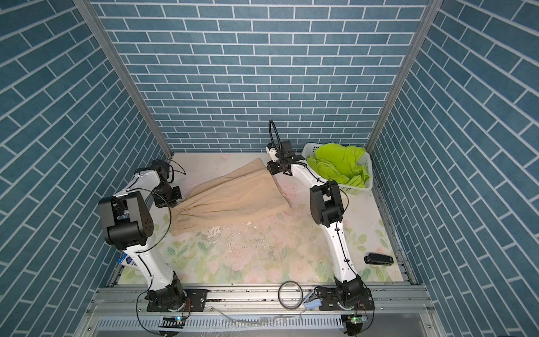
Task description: Fold and stack the shorts
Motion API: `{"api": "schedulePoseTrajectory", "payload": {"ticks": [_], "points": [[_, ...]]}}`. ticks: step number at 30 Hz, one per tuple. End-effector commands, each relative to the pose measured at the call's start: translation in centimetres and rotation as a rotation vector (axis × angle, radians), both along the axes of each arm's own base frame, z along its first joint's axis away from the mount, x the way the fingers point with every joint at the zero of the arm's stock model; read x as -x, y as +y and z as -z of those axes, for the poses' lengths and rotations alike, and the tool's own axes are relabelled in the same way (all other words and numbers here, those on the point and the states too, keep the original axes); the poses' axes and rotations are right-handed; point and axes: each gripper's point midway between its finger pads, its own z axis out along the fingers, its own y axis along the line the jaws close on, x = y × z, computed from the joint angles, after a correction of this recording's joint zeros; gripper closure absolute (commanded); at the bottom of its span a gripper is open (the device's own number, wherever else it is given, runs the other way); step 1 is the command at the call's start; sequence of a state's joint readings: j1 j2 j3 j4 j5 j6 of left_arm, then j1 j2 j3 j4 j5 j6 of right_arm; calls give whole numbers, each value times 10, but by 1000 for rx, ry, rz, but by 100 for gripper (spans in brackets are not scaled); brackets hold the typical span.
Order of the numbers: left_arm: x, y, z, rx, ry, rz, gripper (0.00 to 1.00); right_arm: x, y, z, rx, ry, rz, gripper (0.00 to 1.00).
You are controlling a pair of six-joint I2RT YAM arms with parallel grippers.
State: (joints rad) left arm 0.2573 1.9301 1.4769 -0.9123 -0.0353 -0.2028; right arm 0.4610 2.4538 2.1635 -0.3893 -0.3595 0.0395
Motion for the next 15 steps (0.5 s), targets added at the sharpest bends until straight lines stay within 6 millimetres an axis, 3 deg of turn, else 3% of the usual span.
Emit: {"api": "schedulePoseTrajectory", "payload": {"ticks": [1, 3, 4, 7, 10, 15], "points": [[0, 21, -10, -44, -21, -59, 54, 1, -1, -27, -60, -5, -13, 66], [-1, 26, -19, -45, -40, -73, 13, 4, -5, -40, -77, -5, -12, 53], [-3, 26, -24, -41, -54, -75, 1, 6, -9, -46, -90, 1, -9, 51], [-3, 25, -41, -36, -78, -77, 0, 19, -27, -58, -126, 44, 7, 49], [4, 19, -54, -16, -97, -89, 0, 47, -51, -52, -76, 99, 38, 47], [19, 1, -66, 47, -168, -117, 0, 96, -82, -15, 29, 208, 77, 45]]}}
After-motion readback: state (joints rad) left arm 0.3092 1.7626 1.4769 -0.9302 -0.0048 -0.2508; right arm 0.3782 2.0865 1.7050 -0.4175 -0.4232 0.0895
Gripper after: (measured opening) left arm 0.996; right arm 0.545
